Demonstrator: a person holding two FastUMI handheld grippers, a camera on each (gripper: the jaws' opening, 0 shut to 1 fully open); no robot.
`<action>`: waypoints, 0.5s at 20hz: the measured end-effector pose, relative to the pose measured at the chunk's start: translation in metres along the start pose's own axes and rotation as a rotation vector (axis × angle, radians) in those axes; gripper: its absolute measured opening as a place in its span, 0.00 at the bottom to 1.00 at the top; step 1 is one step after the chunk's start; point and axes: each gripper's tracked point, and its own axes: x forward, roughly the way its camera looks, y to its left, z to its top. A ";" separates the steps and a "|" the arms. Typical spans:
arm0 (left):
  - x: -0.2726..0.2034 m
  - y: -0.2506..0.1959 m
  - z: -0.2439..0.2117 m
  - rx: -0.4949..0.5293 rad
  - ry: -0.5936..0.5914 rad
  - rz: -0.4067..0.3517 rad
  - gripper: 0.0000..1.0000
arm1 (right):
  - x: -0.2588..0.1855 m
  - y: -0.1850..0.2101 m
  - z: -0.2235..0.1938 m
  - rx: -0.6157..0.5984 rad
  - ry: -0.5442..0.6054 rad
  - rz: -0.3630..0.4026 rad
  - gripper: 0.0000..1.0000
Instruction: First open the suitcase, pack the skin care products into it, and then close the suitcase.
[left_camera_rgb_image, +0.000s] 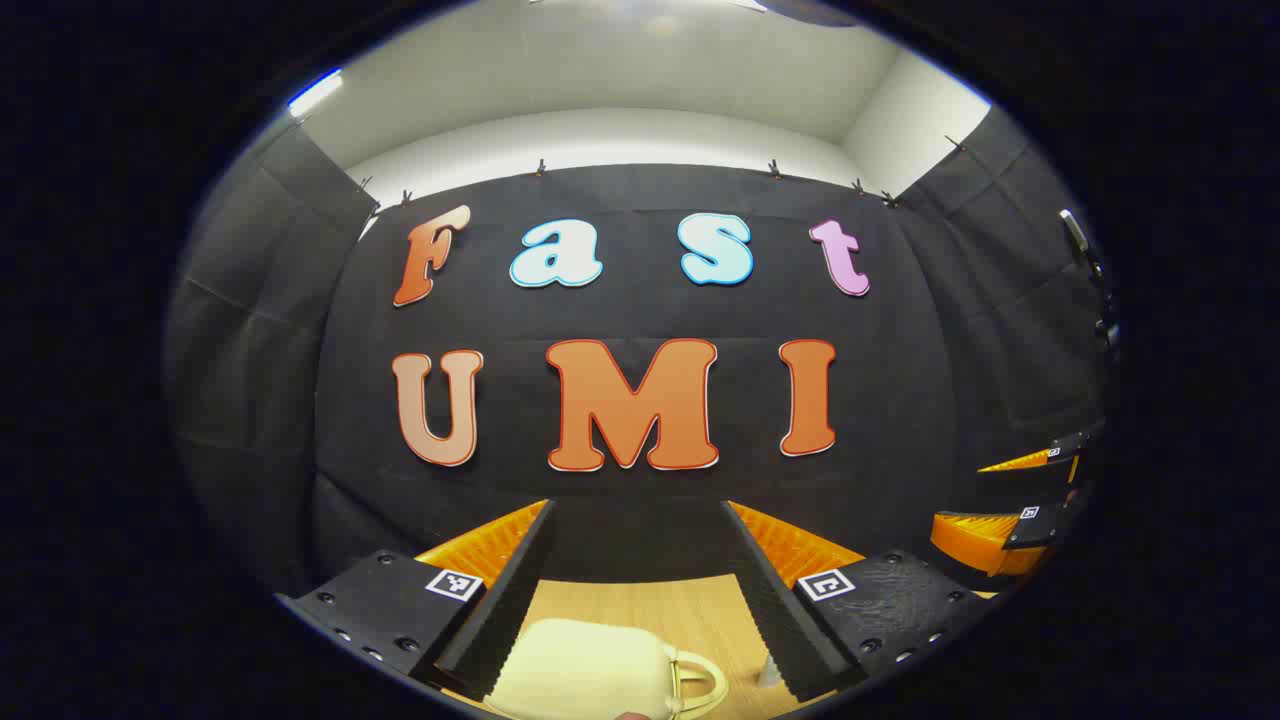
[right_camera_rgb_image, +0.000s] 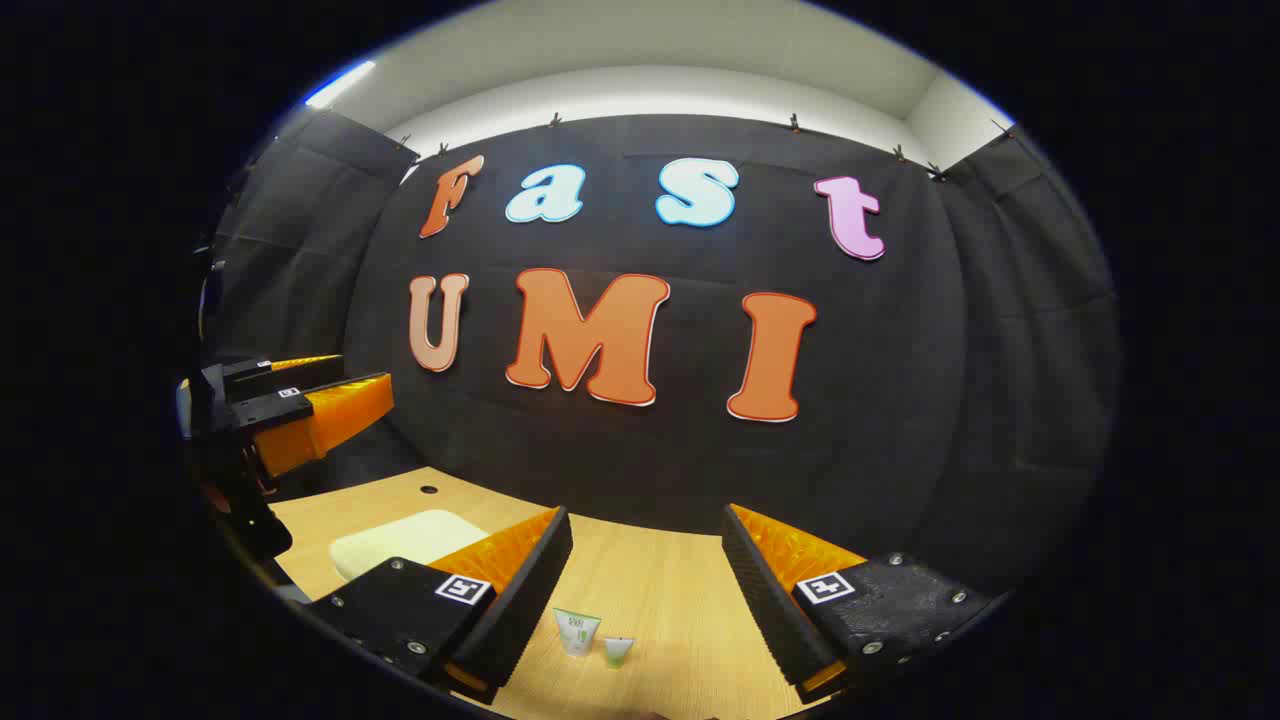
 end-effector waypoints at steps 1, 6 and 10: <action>0.005 -0.003 0.000 -0.003 0.001 0.011 0.98 | 0.006 -0.004 0.000 -0.005 -0.009 0.010 0.95; 0.015 -0.015 -0.006 -0.048 0.014 0.042 0.98 | 0.021 -0.004 -0.012 0.016 -0.009 0.078 0.95; 0.019 -0.015 -0.027 -0.126 0.055 0.059 0.98 | 0.026 -0.004 -0.018 0.016 0.009 0.085 0.95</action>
